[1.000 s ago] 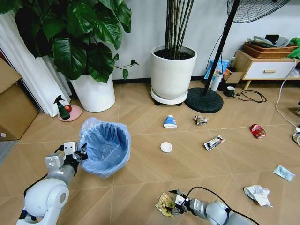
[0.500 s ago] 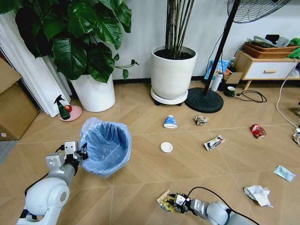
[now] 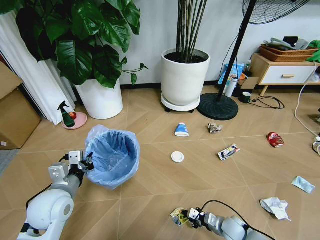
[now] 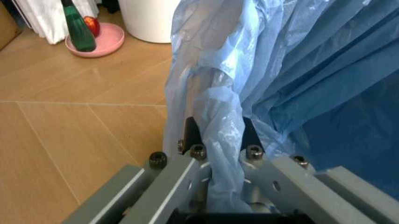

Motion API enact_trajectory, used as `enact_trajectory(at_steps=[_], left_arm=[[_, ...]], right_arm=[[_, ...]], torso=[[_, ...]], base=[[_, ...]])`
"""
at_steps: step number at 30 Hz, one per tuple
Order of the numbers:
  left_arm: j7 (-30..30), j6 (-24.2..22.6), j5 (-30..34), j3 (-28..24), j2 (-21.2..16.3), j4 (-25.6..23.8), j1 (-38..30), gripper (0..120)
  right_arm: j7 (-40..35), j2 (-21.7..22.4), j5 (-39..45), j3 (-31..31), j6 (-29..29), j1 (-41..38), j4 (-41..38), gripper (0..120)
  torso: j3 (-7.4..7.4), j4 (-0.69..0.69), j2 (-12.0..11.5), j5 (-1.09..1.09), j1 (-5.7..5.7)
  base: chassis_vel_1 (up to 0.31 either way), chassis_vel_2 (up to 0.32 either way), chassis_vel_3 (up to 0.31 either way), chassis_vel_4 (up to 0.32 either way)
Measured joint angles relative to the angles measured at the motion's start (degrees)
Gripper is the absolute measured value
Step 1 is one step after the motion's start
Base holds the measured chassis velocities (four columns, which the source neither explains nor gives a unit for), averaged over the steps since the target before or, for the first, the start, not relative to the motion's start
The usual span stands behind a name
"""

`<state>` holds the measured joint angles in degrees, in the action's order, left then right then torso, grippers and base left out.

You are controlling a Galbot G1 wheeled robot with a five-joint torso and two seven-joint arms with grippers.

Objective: Pick up the trash bin and place the garbage on the floor into it.

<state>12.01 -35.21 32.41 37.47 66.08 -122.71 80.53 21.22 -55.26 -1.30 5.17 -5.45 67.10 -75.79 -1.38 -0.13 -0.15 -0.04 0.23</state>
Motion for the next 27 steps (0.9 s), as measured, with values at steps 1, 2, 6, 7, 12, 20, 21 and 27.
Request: enact_trajectory(at_steps=[1,2,6,7,12,20,21,27], left_arm=[[0.0,0.0,0.0,0.0,-0.1,-0.1,0.0,0],[0.0,0.0,0.1,0.0,-0.2,-0.2,0.0,0],[-0.1,-0.2,0.4,0.1,-0.7,-0.4,0.1,0],[-0.1,-0.4,0.5,0.1,-0.9,-0.4,0.2,0],[-0.2,-0.7,1.1,-0.1,-1.6,-0.5,0.7,0],[-1.6,-1.6,1.1,-1.2,-3.3,-0.2,1.3,0],[-1.8,-1.8,1.2,-1.4,-3.7,-0.2,1.3,0],[-2.1,-3.1,2.9,-2.4,-5.9,0.2,1.0,0]], right_arm=[[-0.2,0.0,1.0,-1.5,0.3,0.4,-0.9,0],[-0.5,0.1,2.2,-3.0,0.7,0.7,-1.8,0],[-1.0,0.9,5.3,-7.3,1.3,0.7,-4.9,0],[-1.2,1.5,7.0,-8.9,1.5,0.4,-6.2,0],[-1.3,3.4,12.1,-12.6,2.6,-1.3,-10.6,0],[-2.0,10.0,27.9,-16.3,8.1,-8.4,-26.0,0],[-2.3,10.9,29.7,-16.3,9.0,-9.8,-27.9,0],[-3.1,13.2,36.1,-11.9,12.2,-19.0,-33.1,0]], torso=[[0.00,0.00,0.0,0.00,0.00],[0.00,0.00,0.0,-0.02,0.00],[0.00,0.00,0.0,-0.02,0.00],[0.00,0.00,0.0,-0.02,0.00],[0.00,0.00,0.0,-0.01,0.00],[0.00,0.00,0.0,0.01,0.00],[0.01,0.00,0.0,-0.02,0.00],[0.00,-0.02,0.0,0.00,0.00]], base=[[0.000,0.000,0.000,0.000],[0.000,0.000,0.000,0.000],[0.000,0.000,0.000,0.000],[0.000,0.000,0.000,0.000],[0.000,0.000,0.000,0.000],[0.000,0.000,0.000,0.000],[0.000,0.000,0.000,0.000],[0.000,0.000,0.000,0.000]])
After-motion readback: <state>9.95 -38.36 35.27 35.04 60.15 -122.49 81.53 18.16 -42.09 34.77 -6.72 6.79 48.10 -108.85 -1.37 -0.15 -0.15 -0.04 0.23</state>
